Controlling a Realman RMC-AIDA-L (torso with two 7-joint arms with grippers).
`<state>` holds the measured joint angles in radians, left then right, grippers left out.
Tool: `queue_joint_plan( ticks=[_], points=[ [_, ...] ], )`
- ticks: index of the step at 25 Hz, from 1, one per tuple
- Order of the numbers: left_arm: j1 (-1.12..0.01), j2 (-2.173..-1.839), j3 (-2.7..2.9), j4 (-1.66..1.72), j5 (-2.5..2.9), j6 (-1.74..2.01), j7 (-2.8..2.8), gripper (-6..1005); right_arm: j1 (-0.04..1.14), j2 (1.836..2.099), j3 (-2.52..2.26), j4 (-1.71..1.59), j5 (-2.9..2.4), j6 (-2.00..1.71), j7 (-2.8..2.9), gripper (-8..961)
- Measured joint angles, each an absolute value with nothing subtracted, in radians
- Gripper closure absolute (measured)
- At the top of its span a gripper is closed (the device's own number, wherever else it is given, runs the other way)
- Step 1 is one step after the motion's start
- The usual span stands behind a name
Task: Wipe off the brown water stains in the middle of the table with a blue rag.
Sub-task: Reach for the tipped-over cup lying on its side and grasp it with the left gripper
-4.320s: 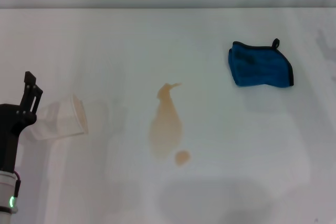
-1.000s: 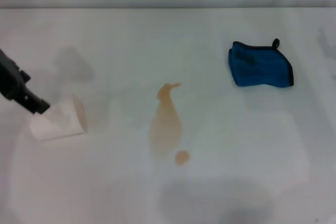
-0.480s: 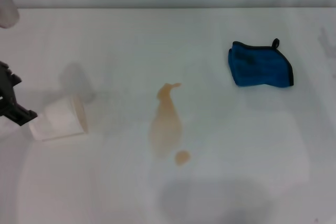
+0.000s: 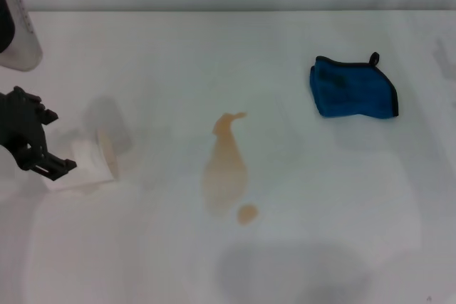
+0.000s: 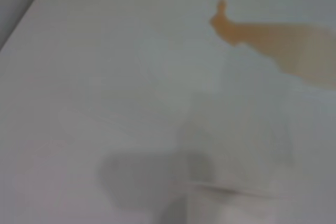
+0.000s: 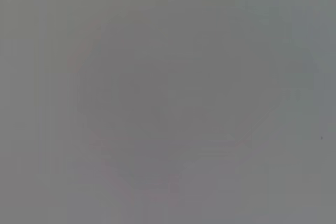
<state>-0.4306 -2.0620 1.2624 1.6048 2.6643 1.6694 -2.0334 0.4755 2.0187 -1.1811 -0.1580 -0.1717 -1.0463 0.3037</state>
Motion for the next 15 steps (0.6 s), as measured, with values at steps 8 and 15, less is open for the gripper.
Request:
queue_joint_plan(
  ticks=[8,15],
  points=[
    [-0.4,-2.065,1.262,1.575,2.638,1.629,-1.985,141,0.478,2.019,-1.181,-0.16,-0.172,-1.046,0.304,171],
    [-0.392,-2.065,1.263,1.526,2.633,1.566,-1.939,141,0.479,2.019,-1.181,-0.161,-0.172,-1.046,0.304,171]
  ],
)
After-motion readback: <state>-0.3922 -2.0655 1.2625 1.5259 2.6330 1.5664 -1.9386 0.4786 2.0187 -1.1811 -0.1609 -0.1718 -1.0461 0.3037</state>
